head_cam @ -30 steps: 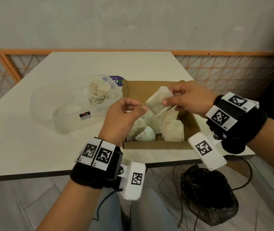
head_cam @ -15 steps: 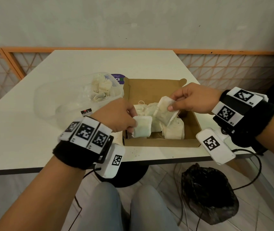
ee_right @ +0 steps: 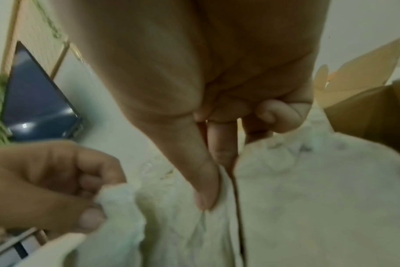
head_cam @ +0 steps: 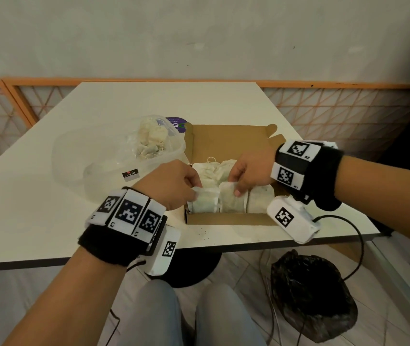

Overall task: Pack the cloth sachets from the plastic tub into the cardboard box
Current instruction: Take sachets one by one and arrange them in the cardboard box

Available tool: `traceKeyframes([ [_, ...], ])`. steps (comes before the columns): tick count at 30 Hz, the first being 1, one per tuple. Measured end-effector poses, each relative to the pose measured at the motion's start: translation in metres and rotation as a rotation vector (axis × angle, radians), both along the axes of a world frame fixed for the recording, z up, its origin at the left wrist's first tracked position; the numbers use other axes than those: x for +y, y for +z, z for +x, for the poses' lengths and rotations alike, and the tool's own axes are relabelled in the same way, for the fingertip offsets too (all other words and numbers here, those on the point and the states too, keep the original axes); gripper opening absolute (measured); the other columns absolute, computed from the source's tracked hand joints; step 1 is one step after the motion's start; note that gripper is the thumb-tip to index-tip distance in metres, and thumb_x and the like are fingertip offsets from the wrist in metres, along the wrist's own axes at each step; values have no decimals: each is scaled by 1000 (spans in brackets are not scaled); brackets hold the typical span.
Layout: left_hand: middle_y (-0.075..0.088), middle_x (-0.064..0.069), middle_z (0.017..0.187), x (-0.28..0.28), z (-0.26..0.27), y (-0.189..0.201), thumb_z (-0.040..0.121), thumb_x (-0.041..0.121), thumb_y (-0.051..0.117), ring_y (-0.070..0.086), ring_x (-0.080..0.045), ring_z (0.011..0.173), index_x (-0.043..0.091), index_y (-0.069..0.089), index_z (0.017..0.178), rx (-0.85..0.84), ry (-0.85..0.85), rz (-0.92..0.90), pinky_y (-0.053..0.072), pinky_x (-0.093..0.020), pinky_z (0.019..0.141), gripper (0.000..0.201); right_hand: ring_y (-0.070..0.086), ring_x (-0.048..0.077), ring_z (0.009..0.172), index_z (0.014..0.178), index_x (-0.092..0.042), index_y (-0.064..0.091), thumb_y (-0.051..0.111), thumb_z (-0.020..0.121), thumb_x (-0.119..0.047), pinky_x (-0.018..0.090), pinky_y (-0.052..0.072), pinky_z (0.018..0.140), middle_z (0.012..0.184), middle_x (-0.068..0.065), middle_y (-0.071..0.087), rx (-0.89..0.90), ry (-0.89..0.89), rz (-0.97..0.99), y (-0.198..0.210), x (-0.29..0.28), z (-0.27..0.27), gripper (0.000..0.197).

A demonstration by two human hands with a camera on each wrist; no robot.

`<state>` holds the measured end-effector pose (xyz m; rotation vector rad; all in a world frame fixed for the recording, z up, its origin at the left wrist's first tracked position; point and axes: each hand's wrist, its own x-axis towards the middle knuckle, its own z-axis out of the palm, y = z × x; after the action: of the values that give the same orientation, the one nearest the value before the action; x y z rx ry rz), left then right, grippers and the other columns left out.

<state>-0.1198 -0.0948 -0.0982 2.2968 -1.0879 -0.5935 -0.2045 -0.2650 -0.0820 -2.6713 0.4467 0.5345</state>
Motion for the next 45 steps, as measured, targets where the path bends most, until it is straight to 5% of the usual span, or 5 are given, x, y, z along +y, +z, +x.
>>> traceKeyframes([
  [10, 59, 6, 85, -11, 1, -12, 80, 9, 66, 54, -9, 75, 18, 63, 92, -13, 120, -110, 41, -20, 62, 15, 60, 13, 81, 89, -17, 67, 67, 81, -18, 29, 49, 78, 81, -3, 65, -387, -105, -48, 23, 14, -16, 8],
  [18, 59, -1, 105, -3, -9, -29, 89, -6, 48, 55, -12, 88, 13, 52, 119, 968, 548, -769, 47, -30, 76, 36, 58, -2, 78, 92, -22, 71, 67, 83, -22, 8, 43, 71, 88, -9, 67, -418, -104, 253, -29, 36, -49, 10],
  [26, 64, -7, 90, -8, -15, -42, 83, -23, 33, 66, -17, 68, 8, 55, 101, 1014, 578, -854, 52, -23, 48, 42, 48, 12, 93, 127, -22, 55, 55, 89, -41, 23, 37, 85, 104, 1, 52, -460, -1, 33, -48, 51, -32, 43],
  [34, 63, -9, 96, -7, -12, -44, 83, -23, 33, 63, -20, 77, 4, 51, 112, 1052, 584, -878, 54, -25, 51, 43, 48, 9, 67, 80, -10, 68, 73, 76, -31, 26, 39, 67, 71, -1, 56, -371, -150, 284, -39, 45, -23, 22],
  [45, 62, -6, 95, -7, -13, -45, 84, -23, 34, 61, -18, 77, 5, 51, 112, 1057, 582, -889, 53, -22, 48, 42, 52, 18, 63, 87, -18, 44, 68, 81, -23, 32, 47, 65, 67, 0, 52, -545, -301, 107, -59, 59, -7, 25],
])
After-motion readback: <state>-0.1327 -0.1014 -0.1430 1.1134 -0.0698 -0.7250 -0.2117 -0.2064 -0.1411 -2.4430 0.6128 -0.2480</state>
